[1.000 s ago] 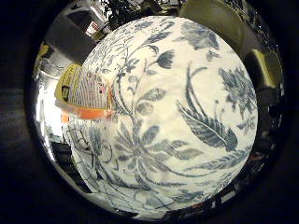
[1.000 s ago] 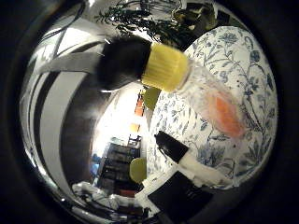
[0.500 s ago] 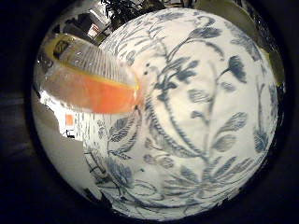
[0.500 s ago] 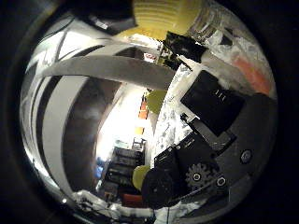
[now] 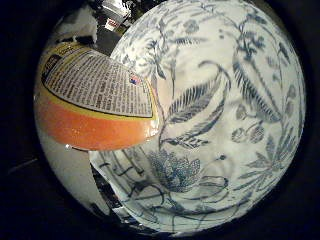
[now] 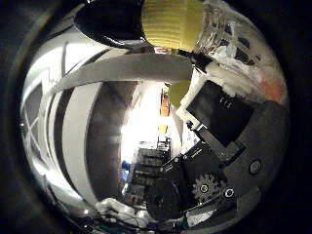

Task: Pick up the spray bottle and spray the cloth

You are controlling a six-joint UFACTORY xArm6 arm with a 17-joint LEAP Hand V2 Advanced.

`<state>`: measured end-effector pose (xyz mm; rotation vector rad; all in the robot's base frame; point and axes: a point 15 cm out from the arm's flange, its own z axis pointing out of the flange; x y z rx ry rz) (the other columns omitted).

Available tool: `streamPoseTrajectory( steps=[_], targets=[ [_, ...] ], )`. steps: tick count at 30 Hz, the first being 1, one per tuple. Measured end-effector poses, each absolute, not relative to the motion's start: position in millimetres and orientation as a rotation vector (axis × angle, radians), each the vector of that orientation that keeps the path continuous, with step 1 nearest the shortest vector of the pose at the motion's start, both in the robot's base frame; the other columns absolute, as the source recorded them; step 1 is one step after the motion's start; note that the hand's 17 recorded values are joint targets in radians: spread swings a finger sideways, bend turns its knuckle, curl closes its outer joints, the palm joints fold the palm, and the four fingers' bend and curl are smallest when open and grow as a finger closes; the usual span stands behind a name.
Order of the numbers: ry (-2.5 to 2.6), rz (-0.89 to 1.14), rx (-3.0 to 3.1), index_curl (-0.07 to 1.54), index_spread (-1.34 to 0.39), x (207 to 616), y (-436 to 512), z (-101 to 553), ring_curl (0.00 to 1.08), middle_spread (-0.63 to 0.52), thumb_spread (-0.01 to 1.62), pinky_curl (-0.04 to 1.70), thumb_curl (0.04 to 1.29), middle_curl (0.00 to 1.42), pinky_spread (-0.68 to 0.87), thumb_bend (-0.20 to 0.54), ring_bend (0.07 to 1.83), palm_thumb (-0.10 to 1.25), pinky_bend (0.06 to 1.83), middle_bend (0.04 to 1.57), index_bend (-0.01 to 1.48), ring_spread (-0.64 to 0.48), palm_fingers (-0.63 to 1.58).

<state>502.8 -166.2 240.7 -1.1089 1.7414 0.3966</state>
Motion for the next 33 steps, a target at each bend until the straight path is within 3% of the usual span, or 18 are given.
streamPoseTrajectory(
  steps=[9,18,25,33],
  targets=[
    [1.773,0.420,-1.346,0.70,-0.20,473,-194,306,0.58,-0.09,0.61,0.81,0.79,0.62,-0.18,-0.020,1.46,1.05,1.27,1.34,1.10,-0.16,1.19],
    [1.807,0.500,-1.690,0.71,-0.20,407,-193,377,0.57,-0.09,0.61,0.91,0.83,0.61,-0.18,-0.020,1.47,1.04,1.21,1.35,1.10,-0.16,1.19],
    [1.904,0.506,-2.011,0.71,-0.21,354,-175,406,0.57,-0.09,0.62,0.97,0.85,0.60,-0.19,-0.020,1.47,1.04,1.17,1.35,1.09,-0.16,1.19],
    [1.964,0.480,-2.448,0.71,-0.21,320,-135,405,0.57,-0.09,0.64,1.03,0.86,0.60,-0.20,-0.020,1.47,1.02,1.13,1.35,1.09,-0.16,1.20]
  ],
)
